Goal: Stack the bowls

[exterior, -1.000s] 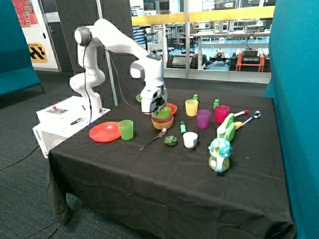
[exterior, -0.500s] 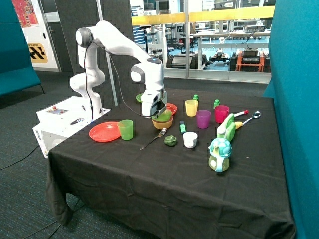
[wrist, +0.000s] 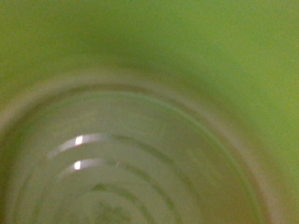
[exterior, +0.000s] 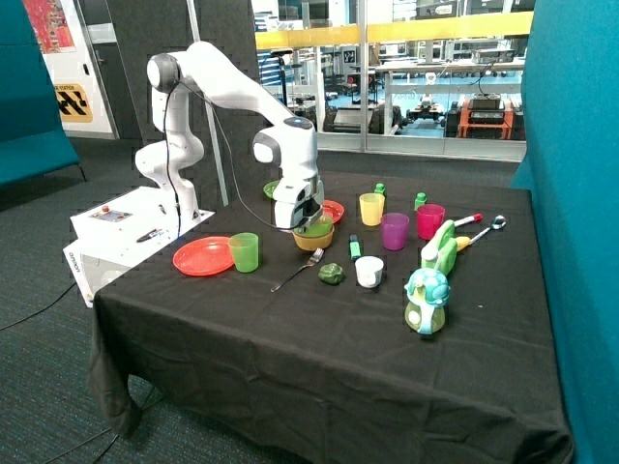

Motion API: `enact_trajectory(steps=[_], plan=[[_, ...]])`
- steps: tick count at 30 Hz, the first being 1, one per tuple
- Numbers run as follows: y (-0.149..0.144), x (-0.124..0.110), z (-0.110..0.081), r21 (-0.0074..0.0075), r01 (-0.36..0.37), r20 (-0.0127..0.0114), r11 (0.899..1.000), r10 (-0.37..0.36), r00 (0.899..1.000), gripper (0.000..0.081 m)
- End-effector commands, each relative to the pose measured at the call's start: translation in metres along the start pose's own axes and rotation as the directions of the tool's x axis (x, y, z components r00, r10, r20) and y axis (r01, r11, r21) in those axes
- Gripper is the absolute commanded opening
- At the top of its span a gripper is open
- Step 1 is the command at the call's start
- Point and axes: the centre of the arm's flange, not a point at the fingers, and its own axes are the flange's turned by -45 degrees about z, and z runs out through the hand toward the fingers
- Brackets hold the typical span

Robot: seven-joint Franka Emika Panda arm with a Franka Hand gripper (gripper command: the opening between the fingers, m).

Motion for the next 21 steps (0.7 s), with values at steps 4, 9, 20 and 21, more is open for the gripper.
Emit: enact_trajectory(steps=[4, 9, 20, 21], plan=[[-0.0059, 0.0009, 0.0054, -0.0023, 0.001, -0.0033, 1.0, -0.002, 1.0, 0.0004], [-0.0058, -0.0034, 0.0068, -0.0023, 0.011, -0.0033, 1.0, -0.011, 1.0, 0.0288], [-0.0102, -0.0064, 0.0058, -0.0024, 0.024, -0.0032, 1.0, -0.024, 1.0, 0.0489], [-0.0108, -0.0065, 0.0056, -0.0024, 0.025, -0.0032, 1.0, -0.025, 1.0, 0.0505]])
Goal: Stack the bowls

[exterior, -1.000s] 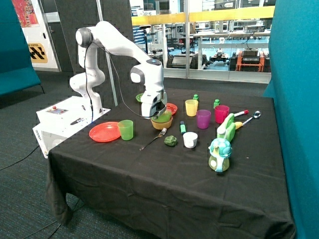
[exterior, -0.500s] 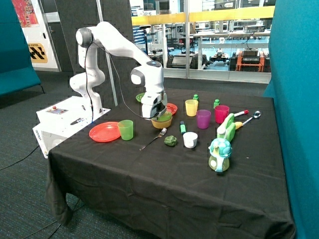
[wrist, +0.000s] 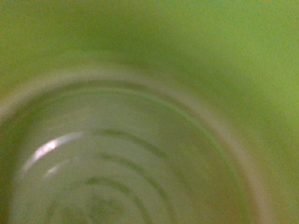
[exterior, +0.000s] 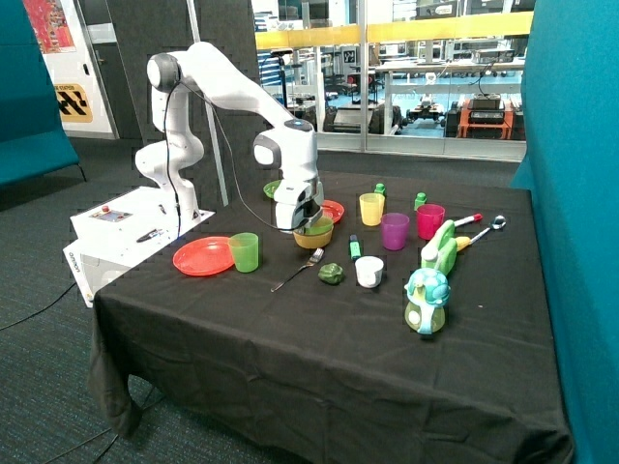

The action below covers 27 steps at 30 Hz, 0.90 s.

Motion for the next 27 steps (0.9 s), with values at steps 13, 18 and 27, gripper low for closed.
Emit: enact_trajectory(steps=[13, 18, 27], plan=[[-0.004, -0.008, -0.006, -0.0031, 0.016, -0.0019, 1.0, -0.016, 1.0, 0.0526], [-0.005, -0.014, -0.015, -0.0032, 0.028, -0.0019, 1.0, -0.028, 1.0, 0.0496], [-0.02, -0.021, -0.034, -0.0033, 0.084, -0.0017, 0.996, -0.084, 0.996, 0.0455]])
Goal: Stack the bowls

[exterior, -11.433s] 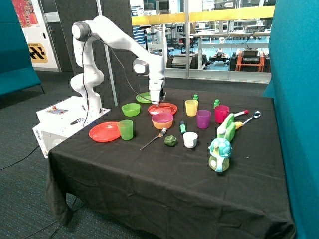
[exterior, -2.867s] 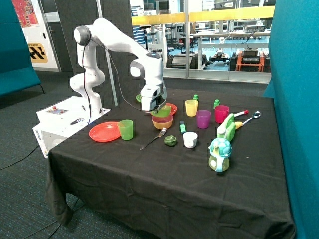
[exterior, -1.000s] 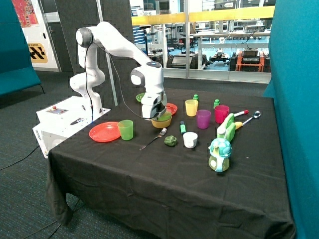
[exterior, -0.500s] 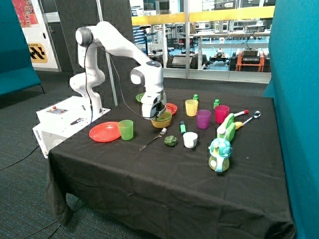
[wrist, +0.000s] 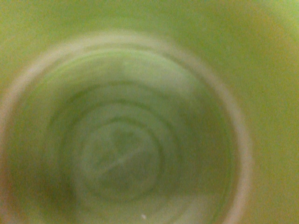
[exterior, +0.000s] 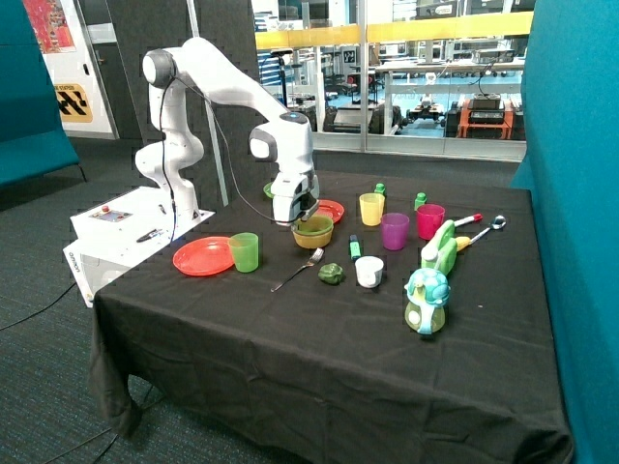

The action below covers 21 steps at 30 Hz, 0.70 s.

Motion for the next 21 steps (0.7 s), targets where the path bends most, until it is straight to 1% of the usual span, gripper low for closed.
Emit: enact_trajectory(steps=[1, 9, 12, 21], plan=[[-0.013, -0.005, -0.018, 0.0006, 0.043, 0.008, 0.999, -0.043, 0.999, 0.0452], [-0.023, -0.01, -0.027, 0.0008, 0.076, 0.008, 0.997, -0.076, 0.997, 0.0438], [-0.027, -0.017, -0.034, 0.001, 0.094, 0.008, 0.996, -0.094, 0.996, 0.0431], [-0.014, -0.03, -0.039, 0.0007, 0.064, 0.008, 0.998, -0.064, 0.998, 0.042]])
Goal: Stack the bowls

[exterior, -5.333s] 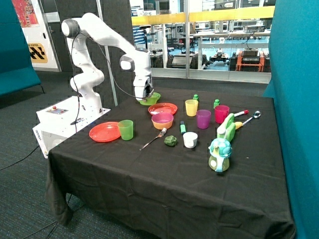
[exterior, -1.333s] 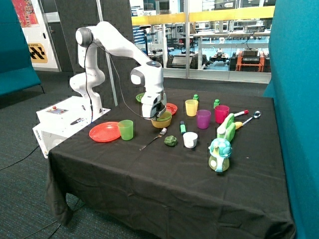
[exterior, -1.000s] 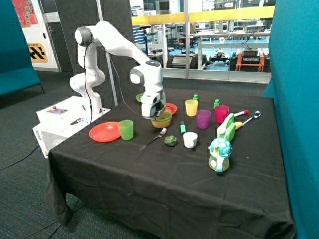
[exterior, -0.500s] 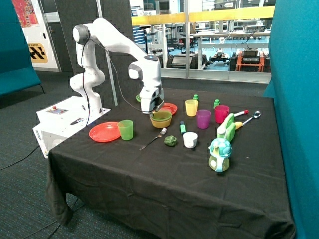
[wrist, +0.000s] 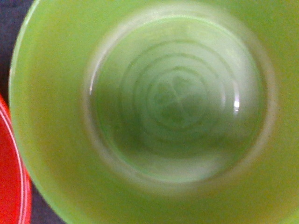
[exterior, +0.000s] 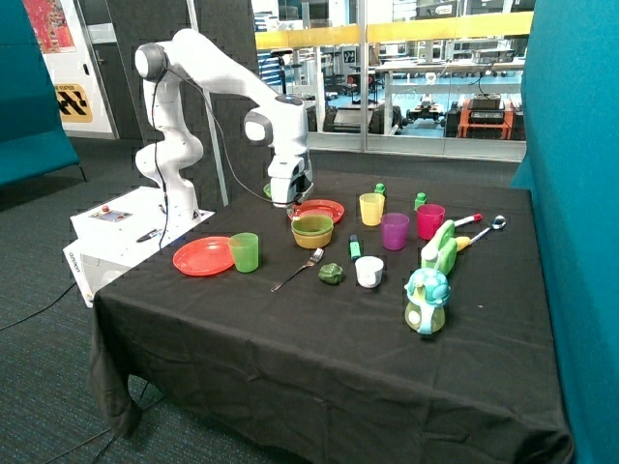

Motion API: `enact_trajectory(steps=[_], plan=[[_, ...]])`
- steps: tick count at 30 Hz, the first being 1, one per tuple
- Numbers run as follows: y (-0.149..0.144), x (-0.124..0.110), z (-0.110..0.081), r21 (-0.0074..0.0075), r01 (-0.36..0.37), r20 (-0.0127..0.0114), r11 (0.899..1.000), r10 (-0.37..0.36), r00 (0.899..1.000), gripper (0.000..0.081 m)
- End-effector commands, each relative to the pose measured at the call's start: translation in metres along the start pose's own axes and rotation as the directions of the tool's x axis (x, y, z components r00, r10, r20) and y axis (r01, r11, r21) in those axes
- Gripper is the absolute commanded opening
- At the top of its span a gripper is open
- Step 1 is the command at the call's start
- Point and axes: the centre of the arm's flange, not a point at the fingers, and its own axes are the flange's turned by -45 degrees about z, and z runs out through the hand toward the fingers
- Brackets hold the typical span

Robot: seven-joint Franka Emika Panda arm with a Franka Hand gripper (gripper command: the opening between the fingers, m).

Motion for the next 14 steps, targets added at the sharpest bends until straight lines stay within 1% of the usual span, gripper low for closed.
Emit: enact_trajectory(steps=[1, 4, 8, 10, 14], plan=[[0.005, -0.01, -0.005, 0.0022, -0.01, 0.0013, 1.0, 0.01, 1.0, 0.042], [0.004, -0.012, -0.006, 0.0022, 0.011, 0.0013, 1.0, -0.011, 1.0, 0.042], [0.001, -0.012, -0.006, 0.0022, 0.011, 0.0013, 1.0, -0.011, 1.0, 0.0421], [-0.006, -0.01, -0.007, 0.0022, 0.028, 0.0012, 1.0, -0.028, 1.0, 0.0421], [-0.013, -0.008, -0.008, 0.0022, 0.036, 0.0012, 0.999, -0.036, 0.999, 0.0425]])
